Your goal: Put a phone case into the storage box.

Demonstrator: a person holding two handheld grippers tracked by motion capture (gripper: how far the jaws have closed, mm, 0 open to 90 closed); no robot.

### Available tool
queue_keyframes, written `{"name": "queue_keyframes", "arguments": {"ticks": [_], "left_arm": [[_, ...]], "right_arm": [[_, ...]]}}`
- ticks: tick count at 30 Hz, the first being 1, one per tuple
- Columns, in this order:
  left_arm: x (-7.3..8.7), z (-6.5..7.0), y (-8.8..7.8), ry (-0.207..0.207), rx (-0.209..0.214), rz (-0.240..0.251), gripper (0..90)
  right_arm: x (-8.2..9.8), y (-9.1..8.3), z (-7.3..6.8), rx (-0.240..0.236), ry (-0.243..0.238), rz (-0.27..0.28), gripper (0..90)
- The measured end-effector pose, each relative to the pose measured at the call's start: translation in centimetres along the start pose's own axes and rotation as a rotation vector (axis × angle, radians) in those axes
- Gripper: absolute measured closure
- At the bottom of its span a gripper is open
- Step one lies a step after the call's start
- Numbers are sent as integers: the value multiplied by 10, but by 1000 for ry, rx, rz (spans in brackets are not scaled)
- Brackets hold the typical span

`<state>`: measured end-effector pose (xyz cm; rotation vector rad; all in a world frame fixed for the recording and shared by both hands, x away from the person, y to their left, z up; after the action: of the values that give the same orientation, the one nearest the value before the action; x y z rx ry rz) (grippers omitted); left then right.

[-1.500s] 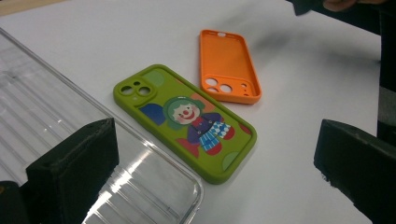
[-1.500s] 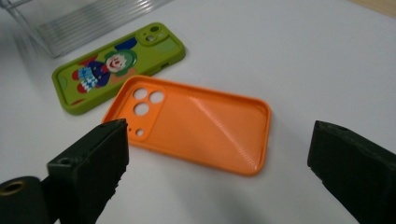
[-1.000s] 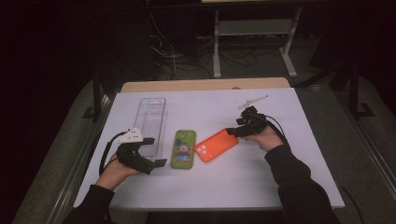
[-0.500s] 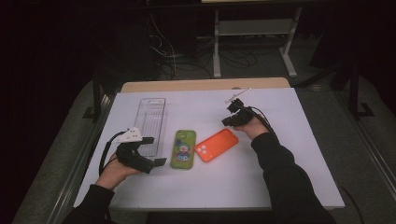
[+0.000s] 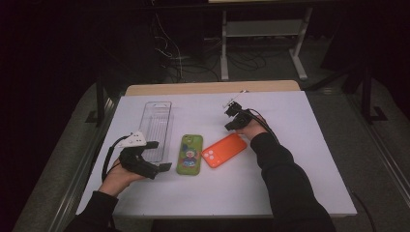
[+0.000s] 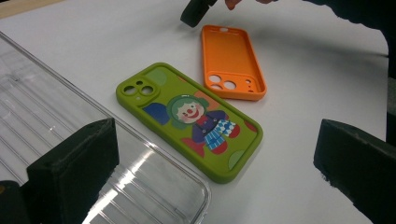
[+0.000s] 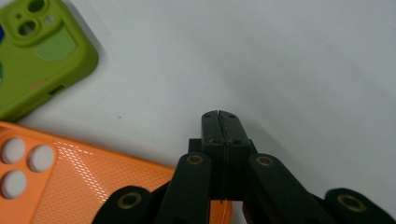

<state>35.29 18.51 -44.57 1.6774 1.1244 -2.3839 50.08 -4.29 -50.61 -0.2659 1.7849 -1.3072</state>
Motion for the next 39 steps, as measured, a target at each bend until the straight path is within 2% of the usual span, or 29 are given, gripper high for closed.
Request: {"name": "queue_keyframes", "arguments": {"ticks": [7, 16, 27, 30, 39], "left_arm": [[0, 0, 0, -1, 0, 1, 0], [1, -2, 0, -4, -4, -2, 0], [2, -1, 1, -7, -3, -6, 0], [3, -2, 1, -4, -4, -10, 0], [4, -2, 1, 1, -5, -20, 0]], "right_arm": [[9, 6, -2, 5, -36, -54, 881], [23, -3, -3, 2, -88, -91, 881], [47, -19, -9, -41, -106, -74, 883], [56, -25, -14, -64, -120, -75, 883], [71, -33, -26, -97, -153, -68, 883]]}}
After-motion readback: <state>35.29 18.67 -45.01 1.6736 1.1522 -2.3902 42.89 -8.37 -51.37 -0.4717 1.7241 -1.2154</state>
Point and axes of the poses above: each handheld gripper's, and its own axes: y roughly forward along the jaws, x roughly out of its underside, z roughly to its right, the point moved 10 cm from there along y, roughly forward along the jaws, and after that the axes turned 2 degrees about -y, right-handed, at the moved point
